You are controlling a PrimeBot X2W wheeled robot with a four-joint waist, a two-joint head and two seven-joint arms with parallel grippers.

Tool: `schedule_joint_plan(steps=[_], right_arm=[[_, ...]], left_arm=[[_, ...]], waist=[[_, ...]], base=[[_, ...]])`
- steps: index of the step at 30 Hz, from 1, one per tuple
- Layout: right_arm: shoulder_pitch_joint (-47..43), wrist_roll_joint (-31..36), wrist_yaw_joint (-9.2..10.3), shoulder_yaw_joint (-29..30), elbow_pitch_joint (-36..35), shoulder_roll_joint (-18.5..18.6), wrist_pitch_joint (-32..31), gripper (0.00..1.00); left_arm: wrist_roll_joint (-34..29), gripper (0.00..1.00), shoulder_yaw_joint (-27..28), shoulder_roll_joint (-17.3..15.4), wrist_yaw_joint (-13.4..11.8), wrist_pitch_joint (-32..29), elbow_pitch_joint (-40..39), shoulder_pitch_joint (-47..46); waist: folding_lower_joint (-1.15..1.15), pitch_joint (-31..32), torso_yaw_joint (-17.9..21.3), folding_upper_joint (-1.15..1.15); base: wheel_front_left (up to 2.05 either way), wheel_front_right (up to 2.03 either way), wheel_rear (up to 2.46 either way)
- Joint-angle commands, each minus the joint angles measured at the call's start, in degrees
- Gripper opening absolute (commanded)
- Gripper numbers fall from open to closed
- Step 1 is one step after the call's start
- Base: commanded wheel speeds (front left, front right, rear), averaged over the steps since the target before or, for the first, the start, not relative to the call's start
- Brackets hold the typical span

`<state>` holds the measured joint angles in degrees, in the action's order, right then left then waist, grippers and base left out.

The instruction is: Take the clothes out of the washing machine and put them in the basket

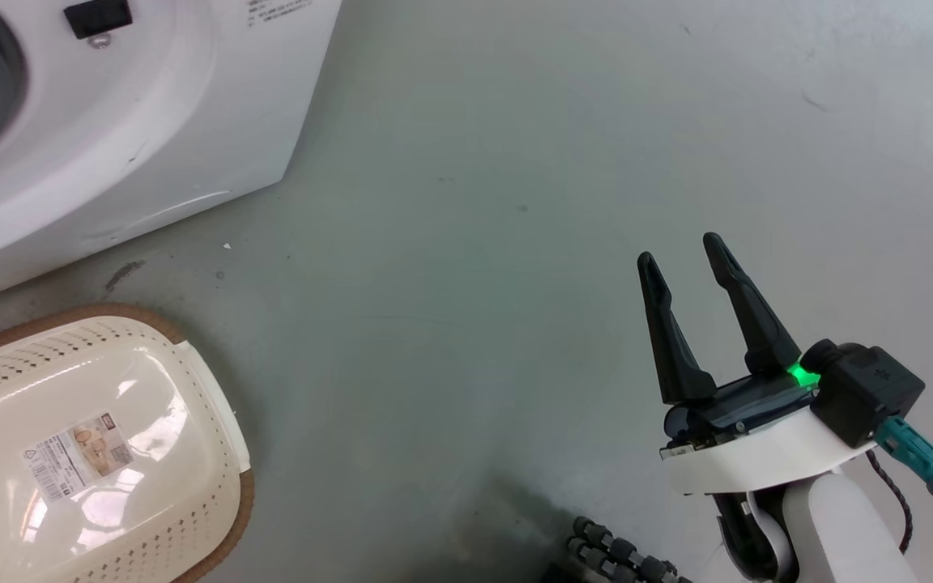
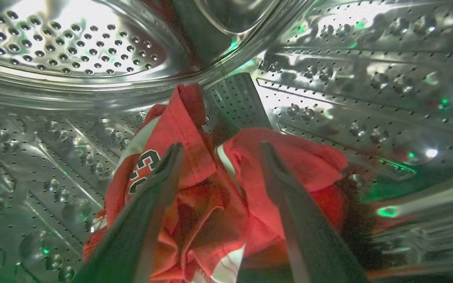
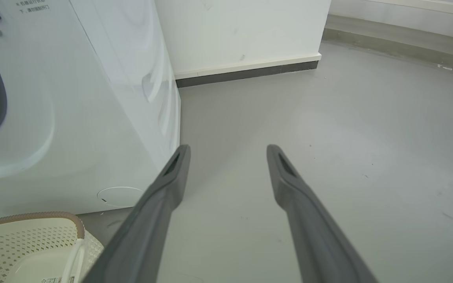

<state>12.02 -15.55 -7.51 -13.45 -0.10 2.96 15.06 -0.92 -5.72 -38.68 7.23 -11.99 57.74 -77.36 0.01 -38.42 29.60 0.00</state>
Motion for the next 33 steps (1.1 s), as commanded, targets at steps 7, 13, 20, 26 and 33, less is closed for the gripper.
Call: schedule_joint_plan(steps=[7,13,20,26,33], right_arm=[[1.27,-1.5,0.04,-1.71,-0.36,-0.14,0.13,1.0],[1.25,-1.99,0.04,-2.56,-0.62,-0.14,0.13,1.0],[1.38,-2.57,0.04,-3.13,-1.14,-0.14,0.13,1.0],[1.67,-3.16,0.04,-2.84,-2.44,-0.14,0.13,1.0],[1.83,-2.96,0.04,-2.19,-3.01,-0.13,0.13,1.0]], left_arm=[[-0.77,1.0,-3.15,-2.82,0.2,-8.47,-1.61,-3.2],[1.03,1.0,-5.23,-3.58,0.27,-15.93,-3.31,-2.71],[3.66,0.9,-5.82,-4.35,0.27,-23.7,-6.45,-1.14],[5.31,0.0,-4.61,-4.87,-1.12,-26.83,-11.09,0.81],[6.6,0.0,-2.32,-5.7,-5.54,-22.59,-18.5,5.34]], waist=[[-0.01,-2.83,1.91,0.0],[-0.01,-3.61,2.38,0.0],[-0.01,-3.99,2.51,0.0],[-0.01,-4.0,2.57,0.0],[-0.01,-3.34,2.76,0.0]], base=[[0.0,0.0,0.0],[0.0,0.0,0.0],[0.0,0.0,0.0],[0.0,0.0,0.0],[0.0,0.0,0.0]])
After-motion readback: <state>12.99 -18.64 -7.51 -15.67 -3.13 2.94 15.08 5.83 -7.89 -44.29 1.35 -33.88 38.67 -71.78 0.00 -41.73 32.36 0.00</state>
